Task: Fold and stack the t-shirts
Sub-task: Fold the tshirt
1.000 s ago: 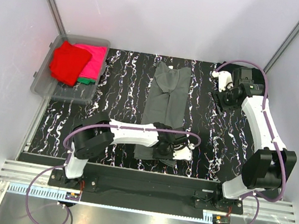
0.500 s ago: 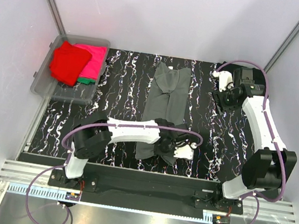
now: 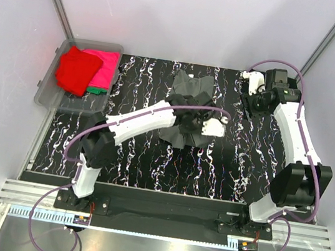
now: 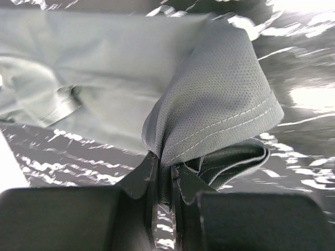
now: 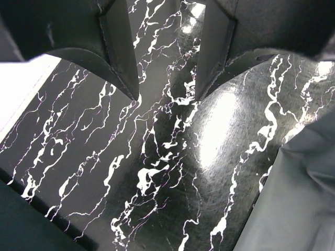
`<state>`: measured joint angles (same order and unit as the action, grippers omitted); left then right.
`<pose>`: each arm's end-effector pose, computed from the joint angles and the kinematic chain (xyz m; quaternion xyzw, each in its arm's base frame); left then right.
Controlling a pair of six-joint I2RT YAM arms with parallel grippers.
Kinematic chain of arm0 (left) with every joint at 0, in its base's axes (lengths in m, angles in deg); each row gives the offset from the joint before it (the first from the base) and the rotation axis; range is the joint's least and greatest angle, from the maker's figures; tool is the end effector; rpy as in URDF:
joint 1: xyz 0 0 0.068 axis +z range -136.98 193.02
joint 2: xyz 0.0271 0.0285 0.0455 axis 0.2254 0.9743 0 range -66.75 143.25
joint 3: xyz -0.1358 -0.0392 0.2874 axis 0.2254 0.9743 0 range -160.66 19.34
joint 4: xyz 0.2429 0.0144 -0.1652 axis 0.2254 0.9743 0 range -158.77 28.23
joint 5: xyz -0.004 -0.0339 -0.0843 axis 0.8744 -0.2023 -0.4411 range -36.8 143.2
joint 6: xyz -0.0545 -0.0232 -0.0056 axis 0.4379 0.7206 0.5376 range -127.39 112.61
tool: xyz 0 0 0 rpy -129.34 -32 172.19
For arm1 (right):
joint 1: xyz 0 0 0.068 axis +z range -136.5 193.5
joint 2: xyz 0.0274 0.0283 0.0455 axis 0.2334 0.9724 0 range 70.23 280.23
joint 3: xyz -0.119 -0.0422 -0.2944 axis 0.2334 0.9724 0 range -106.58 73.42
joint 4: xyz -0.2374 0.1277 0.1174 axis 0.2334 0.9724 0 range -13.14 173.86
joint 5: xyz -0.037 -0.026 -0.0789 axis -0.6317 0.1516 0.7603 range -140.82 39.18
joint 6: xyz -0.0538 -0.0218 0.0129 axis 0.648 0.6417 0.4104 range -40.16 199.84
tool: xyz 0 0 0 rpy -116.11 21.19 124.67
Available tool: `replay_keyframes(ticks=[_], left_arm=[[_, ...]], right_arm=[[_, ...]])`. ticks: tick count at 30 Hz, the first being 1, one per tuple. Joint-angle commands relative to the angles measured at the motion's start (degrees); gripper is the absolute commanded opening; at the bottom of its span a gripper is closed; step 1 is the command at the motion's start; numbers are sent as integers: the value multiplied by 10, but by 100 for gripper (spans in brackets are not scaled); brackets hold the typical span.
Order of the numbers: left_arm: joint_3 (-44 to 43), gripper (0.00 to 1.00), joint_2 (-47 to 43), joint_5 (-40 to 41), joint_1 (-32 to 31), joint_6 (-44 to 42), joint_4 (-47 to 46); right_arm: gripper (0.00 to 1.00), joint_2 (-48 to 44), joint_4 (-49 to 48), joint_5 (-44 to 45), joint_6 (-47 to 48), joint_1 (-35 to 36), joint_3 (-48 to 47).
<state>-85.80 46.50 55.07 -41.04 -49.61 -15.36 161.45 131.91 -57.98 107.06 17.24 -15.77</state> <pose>0.2856 -0.3918 0.3176 0.7191 0.6497 -0.0097 0.2463 0.3708 0.0297 0.3779 -0.2726 0.9177 0.0010 0.2891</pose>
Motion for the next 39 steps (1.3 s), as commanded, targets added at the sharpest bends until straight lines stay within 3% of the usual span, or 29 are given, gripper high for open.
replay_keyframes(ticks=[1,8,14,24,39], left_arm=[[-28,0,24,14,27,-72,-7],[-52,2,49,-6,102,-124,-77],[-81,4,70,-12,127,-146,-134],[-110,15,90,-45,133,-151,-210],[-109,18,122,-21,142,-164,-255]], right_arm=[[54,12,-15,-9,-9,-7,-35],[54,45,-13,-6,-9,-7,-57],[54,74,-6,-5,-7,-7,-82],[54,96,-4,-11,-8,-8,-98],[54,106,-5,-11,-10,-7,-103]])
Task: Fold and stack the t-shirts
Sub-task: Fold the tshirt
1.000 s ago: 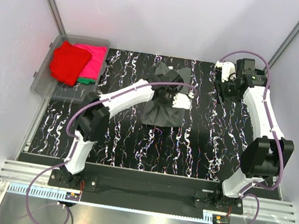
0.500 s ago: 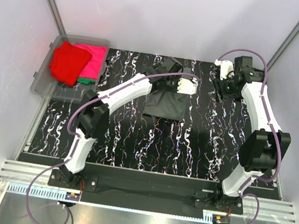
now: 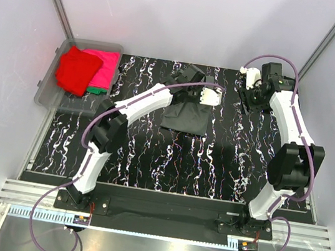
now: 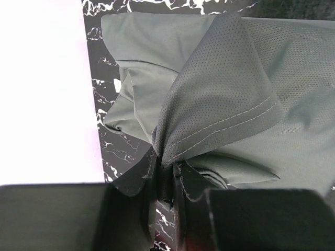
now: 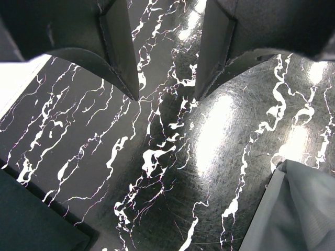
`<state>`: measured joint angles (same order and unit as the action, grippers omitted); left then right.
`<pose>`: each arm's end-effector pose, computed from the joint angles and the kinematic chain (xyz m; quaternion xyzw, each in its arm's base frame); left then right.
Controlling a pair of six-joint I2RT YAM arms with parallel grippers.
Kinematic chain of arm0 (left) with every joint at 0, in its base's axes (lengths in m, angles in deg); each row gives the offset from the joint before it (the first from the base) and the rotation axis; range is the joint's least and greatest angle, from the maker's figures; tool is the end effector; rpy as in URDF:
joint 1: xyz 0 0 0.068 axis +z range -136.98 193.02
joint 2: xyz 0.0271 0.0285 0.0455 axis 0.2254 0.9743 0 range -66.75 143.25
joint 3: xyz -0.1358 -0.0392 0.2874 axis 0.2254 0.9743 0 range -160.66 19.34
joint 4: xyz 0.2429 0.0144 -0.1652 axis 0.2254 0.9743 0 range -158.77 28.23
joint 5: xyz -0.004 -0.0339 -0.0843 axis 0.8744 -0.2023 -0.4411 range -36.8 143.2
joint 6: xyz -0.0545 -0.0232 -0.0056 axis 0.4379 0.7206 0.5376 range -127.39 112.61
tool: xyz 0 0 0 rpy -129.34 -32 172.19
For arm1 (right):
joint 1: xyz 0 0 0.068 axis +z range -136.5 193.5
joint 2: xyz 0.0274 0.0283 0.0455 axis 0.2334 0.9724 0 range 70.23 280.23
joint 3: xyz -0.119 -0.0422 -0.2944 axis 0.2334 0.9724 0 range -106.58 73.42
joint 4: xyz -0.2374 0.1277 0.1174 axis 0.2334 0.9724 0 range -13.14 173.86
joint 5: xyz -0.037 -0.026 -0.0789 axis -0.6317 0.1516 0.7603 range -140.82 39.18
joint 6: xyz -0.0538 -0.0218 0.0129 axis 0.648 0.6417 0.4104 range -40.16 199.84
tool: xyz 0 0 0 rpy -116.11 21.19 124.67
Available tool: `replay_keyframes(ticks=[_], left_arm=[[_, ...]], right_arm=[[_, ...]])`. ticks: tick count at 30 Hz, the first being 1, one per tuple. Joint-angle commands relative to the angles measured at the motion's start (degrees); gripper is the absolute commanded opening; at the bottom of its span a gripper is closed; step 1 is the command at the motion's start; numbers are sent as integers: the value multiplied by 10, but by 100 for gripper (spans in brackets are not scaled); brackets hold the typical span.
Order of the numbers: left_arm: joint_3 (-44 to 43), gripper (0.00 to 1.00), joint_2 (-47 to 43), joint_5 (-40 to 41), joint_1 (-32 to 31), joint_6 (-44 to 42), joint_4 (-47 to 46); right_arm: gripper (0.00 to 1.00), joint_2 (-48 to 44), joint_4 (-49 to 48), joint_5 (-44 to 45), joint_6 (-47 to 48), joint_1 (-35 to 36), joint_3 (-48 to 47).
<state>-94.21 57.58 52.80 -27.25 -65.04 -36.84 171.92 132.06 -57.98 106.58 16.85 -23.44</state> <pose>0.4337 -0.3679 0.2988 0.6918 0.6004 0.0574 0.3970 0.4246 0.0303 0.3545 -0.2659 0.9269 0.0067 0.2649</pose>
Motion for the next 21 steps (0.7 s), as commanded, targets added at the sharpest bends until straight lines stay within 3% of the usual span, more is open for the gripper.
replay_keyframes(ticks=[1,5,7,8,9,13,16,18,20,21], left_arm=[[-29,18,16,2,5,-10,-41],[-56,19,46,16,8,-12,-41],[-76,26,67,28,8,-8,-56],[-83,33,72,41,9,-7,-65],[-84,53,78,51,8,-2,-104],[-96,65,64,127,5,36,-149],[-88,77,21,208,10,88,-150],[-27,86,-47,231,14,127,-135],[24,94,-101,209,24,200,-98],[56,95,-145,189,28,230,-29]], right_arm=[[54,3,-6,-10,-6,-3,-27],[54,5,-5,-11,-5,-3,-27],[54,8,-6,-13,-6,-3,-28],[54,10,-6,-13,-7,-3,-29],[54,8,-6,-14,-9,-3,-27],[54,-5,-6,-14,-5,-3,-22],[55,-23,-2,-42,-16,-4,-4],[55,-34,4,-81,-35,-4,31],[55,-38,14,-170,-71,-5,61],[55,-35,16,-201,-84,-4,89]])
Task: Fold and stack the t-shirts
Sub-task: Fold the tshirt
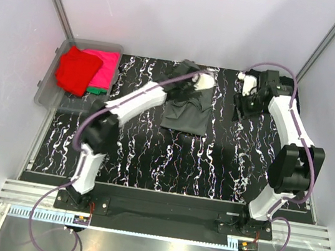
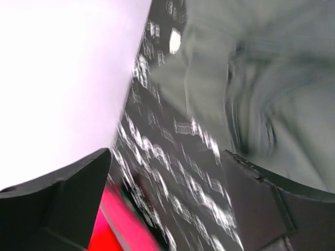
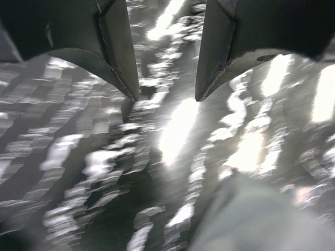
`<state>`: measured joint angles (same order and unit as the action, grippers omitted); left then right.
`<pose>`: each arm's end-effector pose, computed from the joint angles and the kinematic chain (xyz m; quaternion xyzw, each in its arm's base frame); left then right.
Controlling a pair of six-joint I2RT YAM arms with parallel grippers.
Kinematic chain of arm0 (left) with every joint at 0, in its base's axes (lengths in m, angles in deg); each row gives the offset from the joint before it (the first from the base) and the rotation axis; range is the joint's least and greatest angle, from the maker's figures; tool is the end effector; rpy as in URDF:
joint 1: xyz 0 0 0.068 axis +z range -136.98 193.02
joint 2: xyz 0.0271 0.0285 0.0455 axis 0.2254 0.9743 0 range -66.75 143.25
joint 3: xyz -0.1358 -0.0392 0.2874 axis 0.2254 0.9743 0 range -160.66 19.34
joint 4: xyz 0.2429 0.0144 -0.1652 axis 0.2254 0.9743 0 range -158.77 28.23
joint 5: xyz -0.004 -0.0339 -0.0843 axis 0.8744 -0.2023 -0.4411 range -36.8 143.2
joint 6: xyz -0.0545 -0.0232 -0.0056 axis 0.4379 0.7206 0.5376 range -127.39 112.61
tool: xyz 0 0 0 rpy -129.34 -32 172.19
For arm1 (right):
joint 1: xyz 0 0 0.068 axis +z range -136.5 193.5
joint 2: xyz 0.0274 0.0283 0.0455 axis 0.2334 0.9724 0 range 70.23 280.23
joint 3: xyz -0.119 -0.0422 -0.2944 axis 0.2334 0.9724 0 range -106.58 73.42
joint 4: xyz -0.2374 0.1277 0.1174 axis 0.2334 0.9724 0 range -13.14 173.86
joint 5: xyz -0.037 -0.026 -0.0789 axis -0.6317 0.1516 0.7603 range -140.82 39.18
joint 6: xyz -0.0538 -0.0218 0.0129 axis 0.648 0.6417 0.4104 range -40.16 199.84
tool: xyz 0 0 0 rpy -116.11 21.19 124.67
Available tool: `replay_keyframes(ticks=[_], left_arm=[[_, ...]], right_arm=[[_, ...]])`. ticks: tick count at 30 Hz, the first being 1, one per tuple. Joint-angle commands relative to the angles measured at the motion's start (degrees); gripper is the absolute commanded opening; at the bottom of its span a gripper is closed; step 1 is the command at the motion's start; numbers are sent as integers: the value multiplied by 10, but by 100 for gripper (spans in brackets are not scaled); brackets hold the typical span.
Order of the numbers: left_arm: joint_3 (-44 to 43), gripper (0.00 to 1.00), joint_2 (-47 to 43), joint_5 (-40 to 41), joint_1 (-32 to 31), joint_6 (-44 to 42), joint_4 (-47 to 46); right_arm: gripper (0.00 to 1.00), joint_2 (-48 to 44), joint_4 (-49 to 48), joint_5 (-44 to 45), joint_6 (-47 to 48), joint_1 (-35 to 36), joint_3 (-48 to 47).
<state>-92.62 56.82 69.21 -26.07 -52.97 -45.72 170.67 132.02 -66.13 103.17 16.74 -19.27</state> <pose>0.4532 -0.3528 0.3108 0.5428 0.6918 0.1491 0.4522 0.4134 0.0349 0.3396 -0.2518 0.9306 0.0870 0.2511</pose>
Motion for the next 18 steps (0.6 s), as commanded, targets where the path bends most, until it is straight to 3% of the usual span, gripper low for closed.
replay_keyframes(ticks=[1,3,4,7,11,16,18], left_arm=[[53,96,-154,-24,28,177,99],[75,96,-179,-97,45,246,214],[85,95,-182,-193,69,303,245],[162,85,-169,-345,108,378,294],[198,81,-147,-416,120,399,281],[167,79,-87,-530,147,402,293],[150,78,-59,-541,154,407,299]], right_arm=[[55,-19,15,-179,-76,-3,62],[55,2,13,-236,-99,-3,92],[54,11,4,-278,-120,-3,101],[52,48,-15,-319,-146,-2,116],[52,99,-16,-345,-159,-2,95],[52,155,-14,-336,-160,5,59],[51,177,-15,-333,-159,10,48]])
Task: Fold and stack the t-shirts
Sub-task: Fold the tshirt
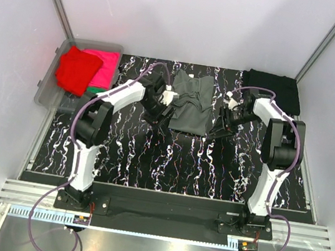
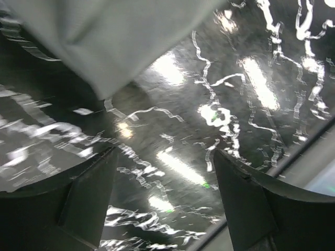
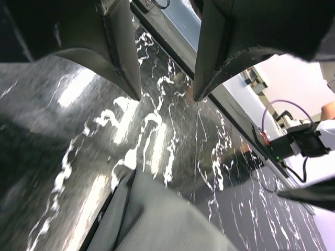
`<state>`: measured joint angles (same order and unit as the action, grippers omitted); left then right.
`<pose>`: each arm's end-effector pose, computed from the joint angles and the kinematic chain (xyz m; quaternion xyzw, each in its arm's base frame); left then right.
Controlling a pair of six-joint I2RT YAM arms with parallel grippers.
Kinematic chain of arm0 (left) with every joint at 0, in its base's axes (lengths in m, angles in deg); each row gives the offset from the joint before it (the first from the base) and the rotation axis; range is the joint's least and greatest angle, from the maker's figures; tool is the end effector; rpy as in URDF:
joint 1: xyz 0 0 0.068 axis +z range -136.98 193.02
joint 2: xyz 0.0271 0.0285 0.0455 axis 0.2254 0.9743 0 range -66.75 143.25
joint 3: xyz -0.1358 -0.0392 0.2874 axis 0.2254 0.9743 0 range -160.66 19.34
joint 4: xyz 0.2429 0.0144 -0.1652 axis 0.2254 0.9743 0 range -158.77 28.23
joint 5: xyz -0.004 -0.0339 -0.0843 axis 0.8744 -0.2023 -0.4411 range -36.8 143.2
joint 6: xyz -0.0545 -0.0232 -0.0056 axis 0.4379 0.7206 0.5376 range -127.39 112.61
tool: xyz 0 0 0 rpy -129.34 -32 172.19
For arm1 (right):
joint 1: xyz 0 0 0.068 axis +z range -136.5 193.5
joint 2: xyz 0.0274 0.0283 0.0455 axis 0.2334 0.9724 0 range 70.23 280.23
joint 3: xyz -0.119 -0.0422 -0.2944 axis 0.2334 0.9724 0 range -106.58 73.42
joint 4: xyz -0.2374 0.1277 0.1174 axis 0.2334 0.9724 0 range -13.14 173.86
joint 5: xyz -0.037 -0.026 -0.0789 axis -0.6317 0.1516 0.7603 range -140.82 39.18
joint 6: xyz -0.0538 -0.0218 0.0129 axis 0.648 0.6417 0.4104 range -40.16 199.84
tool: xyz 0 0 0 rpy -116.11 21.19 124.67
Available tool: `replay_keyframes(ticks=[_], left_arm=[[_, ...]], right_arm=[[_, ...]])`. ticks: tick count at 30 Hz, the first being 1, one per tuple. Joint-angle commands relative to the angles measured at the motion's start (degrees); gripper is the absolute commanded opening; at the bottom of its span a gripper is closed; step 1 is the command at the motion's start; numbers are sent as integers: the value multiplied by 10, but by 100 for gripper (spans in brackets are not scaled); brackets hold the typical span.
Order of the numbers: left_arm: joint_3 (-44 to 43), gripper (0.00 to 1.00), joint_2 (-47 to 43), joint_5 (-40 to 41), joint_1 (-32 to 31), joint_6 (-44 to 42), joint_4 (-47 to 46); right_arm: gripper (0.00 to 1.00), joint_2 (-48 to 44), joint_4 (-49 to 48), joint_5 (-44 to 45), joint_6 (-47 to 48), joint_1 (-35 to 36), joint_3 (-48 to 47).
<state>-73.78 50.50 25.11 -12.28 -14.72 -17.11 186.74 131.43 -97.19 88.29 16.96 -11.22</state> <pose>0.4166 -0.2197 0.2231 0.2993 0.9154 -0.2566 0.0809 0.4326 0.0577 0.1929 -0.1076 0.9126 0.3919 0.0456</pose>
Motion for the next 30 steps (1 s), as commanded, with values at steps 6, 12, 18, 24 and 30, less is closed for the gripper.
replay_keyframes(ticks=[6,12,18,24,30], left_arm=[[-66,83,55,-107,39,41,8],[-98,79,95,-111,42,45,5],[-109,72,118,-109,46,46,5],[-122,68,139,-102,47,46,5],[-139,60,156,-96,47,44,4]], right_arm=[[51,73,-12,-12,-13,35,-76],[51,122,-10,10,-17,58,-115],[52,137,-7,51,-15,60,-125],[52,132,-2,79,-12,60,-109],[52,117,-1,116,-9,59,-98]])
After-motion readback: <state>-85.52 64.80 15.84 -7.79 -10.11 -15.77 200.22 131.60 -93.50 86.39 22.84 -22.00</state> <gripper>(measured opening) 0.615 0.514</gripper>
